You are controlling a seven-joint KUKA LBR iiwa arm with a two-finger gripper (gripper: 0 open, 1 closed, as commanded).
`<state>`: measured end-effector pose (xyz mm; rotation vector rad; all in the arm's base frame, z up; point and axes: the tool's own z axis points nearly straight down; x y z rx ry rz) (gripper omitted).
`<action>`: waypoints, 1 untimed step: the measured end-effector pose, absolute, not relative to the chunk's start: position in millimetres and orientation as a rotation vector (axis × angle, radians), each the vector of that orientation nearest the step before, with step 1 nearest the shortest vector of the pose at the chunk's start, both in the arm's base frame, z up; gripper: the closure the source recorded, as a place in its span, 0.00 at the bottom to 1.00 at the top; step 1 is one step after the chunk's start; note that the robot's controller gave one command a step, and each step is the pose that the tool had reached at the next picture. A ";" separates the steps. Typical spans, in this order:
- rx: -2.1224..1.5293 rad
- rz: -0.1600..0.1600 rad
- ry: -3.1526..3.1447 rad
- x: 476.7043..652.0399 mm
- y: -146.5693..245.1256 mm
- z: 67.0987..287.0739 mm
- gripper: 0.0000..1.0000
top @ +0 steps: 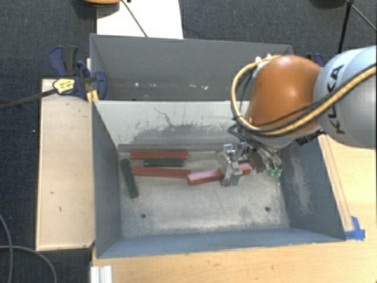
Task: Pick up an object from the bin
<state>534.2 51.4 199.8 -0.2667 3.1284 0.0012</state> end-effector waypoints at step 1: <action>-0.265 0.001 3.130 534.0 51.0 201.2 1.00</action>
Offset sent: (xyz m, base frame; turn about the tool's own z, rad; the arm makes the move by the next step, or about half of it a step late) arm -0.0325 0.0282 0.0225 -0.1453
